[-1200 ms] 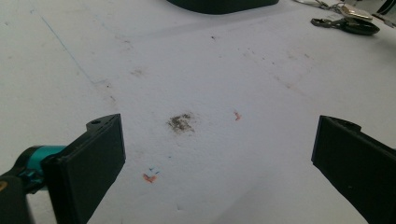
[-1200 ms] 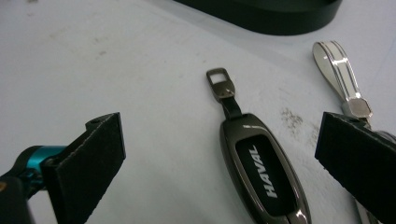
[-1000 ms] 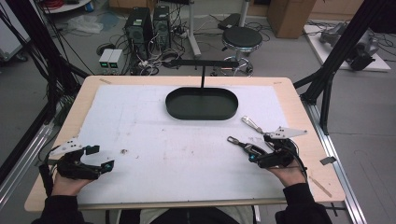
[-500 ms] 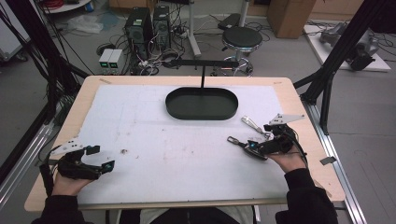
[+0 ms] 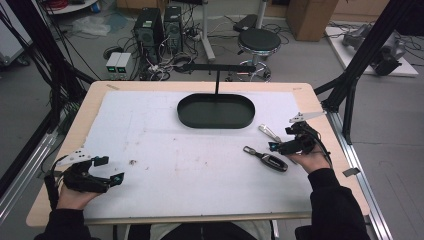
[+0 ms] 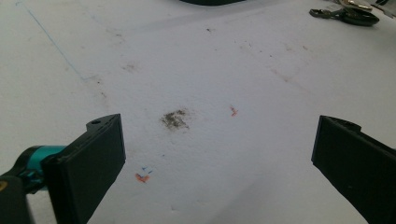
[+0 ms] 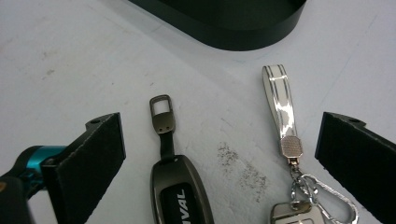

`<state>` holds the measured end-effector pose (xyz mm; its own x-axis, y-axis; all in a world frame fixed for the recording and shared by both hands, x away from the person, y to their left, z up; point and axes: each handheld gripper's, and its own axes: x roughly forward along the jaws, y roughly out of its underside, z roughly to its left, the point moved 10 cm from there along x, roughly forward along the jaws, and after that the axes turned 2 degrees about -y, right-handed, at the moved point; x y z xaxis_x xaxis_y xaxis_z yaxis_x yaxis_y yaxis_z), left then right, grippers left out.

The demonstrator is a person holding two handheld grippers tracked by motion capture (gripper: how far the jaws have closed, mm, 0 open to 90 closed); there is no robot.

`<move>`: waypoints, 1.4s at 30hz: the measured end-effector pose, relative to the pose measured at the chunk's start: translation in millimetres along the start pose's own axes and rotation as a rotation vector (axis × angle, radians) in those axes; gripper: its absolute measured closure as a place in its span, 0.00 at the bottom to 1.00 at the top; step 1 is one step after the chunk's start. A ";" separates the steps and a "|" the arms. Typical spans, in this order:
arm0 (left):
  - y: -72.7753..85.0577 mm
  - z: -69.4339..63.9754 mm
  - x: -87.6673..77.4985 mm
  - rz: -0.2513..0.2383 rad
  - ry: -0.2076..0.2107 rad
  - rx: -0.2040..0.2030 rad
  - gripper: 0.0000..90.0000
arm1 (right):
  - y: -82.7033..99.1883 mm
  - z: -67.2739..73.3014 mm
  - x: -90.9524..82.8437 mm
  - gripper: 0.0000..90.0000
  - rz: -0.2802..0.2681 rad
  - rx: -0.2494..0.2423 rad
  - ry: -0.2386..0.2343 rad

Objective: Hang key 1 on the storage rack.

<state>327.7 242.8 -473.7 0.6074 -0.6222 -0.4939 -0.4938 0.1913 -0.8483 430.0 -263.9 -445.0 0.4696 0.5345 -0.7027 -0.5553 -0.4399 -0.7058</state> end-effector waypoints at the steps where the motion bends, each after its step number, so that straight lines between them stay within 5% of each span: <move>1: 0.1 0.1 0.1 0.002 0.000 0.001 0.04 | 0.0 0.0 0.0 0.01 0.000 0.000 0.000; 9: 0.0 0.8 1.0 0.001 0.001 0.001 0.04 | -11.2 -11.9 13.2 0.01 0.054 0.015 0.004; 24: 1.1 0.9 2.8 0.012 0.003 0.007 0.04 | -5.3 -43.0 43.5 0.01 0.156 0.037 0.053; 32: 1.1 1.7 3.6 0.011 0.004 0.009 0.04 | -8.2 -48.0 54.7 0.01 0.185 0.022 0.053; 40: 1.0 3.3 3.5 0.010 0.006 0.005 0.04 | 0.9 -61.9 69.2 0.01 0.232 0.013 0.122; 42: 0.6 4.7 2.6 0.006 0.003 0.002 0.04 | 1.5 -62.2 71.8 0.08 0.236 0.011 0.120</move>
<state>331.9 244.9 -476.4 0.6026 -0.6236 -0.4980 -0.4960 0.1962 -0.8459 505.7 -271.1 -502.1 0.4034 0.3285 -0.8540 -0.6662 -0.5343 -0.5203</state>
